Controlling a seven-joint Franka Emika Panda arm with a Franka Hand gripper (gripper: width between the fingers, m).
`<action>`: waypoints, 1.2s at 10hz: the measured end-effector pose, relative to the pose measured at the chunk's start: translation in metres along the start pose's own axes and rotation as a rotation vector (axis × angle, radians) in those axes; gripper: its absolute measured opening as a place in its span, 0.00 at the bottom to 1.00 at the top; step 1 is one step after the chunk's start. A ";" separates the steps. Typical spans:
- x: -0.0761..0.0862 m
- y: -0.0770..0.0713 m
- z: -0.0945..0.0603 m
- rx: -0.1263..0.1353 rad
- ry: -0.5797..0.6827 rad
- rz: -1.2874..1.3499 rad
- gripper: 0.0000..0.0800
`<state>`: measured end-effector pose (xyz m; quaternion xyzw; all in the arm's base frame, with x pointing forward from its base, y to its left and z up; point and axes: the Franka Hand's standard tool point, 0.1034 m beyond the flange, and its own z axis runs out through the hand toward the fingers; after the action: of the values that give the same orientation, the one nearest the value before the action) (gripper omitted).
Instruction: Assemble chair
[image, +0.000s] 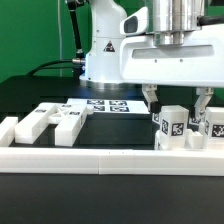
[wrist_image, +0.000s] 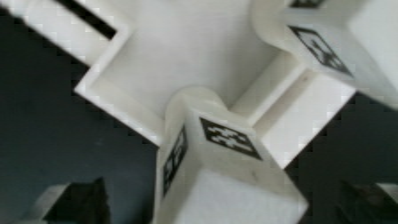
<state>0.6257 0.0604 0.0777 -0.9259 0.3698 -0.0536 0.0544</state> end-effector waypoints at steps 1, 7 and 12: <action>0.000 0.000 0.000 0.000 0.000 -0.107 0.80; 0.005 0.005 0.001 -0.011 0.003 -0.611 0.81; 0.006 0.005 0.001 -0.044 0.010 -0.899 0.65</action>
Offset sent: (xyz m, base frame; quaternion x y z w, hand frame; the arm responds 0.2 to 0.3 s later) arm 0.0004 -0.0061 0.0021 -0.0008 0.0003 -0.2295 0.9733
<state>0.6262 0.0528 0.0766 -0.9953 -0.0679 -0.0683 0.0043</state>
